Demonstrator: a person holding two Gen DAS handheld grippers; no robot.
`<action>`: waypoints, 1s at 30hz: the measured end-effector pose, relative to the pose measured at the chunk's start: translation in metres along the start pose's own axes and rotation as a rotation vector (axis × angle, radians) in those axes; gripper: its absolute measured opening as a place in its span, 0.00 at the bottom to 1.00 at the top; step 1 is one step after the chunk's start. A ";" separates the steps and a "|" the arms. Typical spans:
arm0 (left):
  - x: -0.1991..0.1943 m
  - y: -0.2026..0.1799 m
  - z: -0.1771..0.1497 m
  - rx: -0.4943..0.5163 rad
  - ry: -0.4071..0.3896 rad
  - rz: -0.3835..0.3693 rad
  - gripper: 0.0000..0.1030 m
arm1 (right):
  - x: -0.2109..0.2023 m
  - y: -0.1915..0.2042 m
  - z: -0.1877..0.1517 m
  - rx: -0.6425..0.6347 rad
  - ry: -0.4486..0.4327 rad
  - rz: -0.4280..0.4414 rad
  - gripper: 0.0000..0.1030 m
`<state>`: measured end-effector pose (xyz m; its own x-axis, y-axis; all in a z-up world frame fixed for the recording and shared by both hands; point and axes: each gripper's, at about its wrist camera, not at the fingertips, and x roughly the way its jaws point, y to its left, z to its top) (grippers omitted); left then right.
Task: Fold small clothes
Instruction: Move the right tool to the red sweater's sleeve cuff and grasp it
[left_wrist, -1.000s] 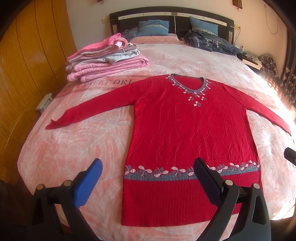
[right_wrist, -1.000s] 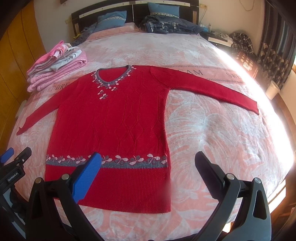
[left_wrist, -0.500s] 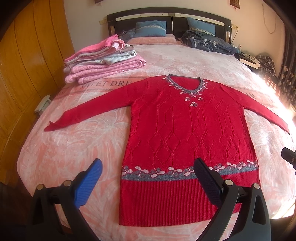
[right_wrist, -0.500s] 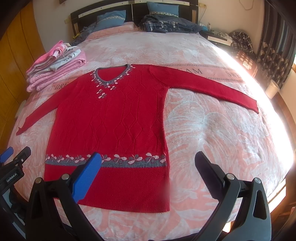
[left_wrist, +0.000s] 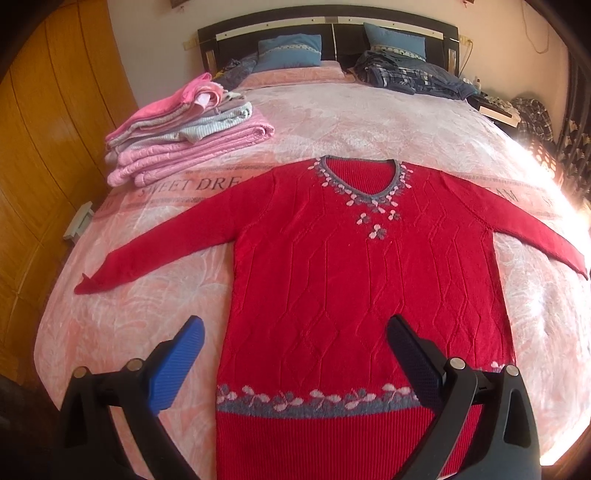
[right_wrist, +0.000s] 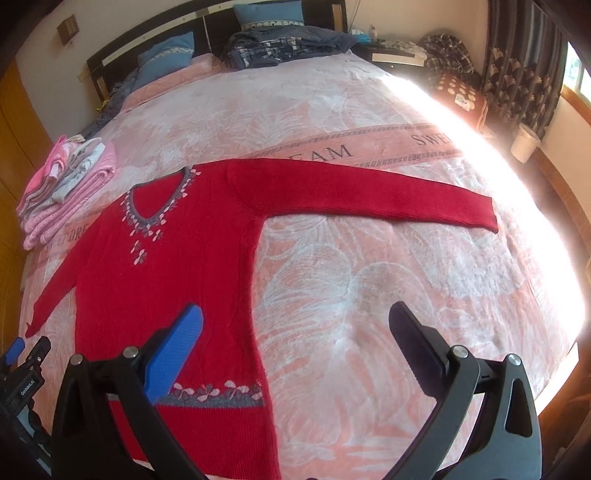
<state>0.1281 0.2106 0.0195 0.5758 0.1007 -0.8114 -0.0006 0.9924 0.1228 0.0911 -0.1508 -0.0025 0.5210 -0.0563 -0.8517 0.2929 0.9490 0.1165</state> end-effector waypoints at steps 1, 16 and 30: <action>0.006 -0.009 0.010 0.014 -0.003 -0.011 0.96 | 0.008 -0.016 0.015 0.027 -0.001 0.001 0.97; 0.124 -0.152 0.123 -0.017 0.029 -0.184 0.96 | 0.152 -0.252 0.124 0.231 0.142 -0.020 0.97; 0.191 -0.178 0.133 -0.047 0.101 -0.174 0.96 | 0.214 -0.359 0.130 0.320 0.203 -0.051 0.96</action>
<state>0.3469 0.0441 -0.0818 0.4859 -0.0684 -0.8713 0.0522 0.9974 -0.0492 0.2014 -0.5435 -0.1605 0.3392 -0.0083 -0.9407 0.5671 0.7996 0.1974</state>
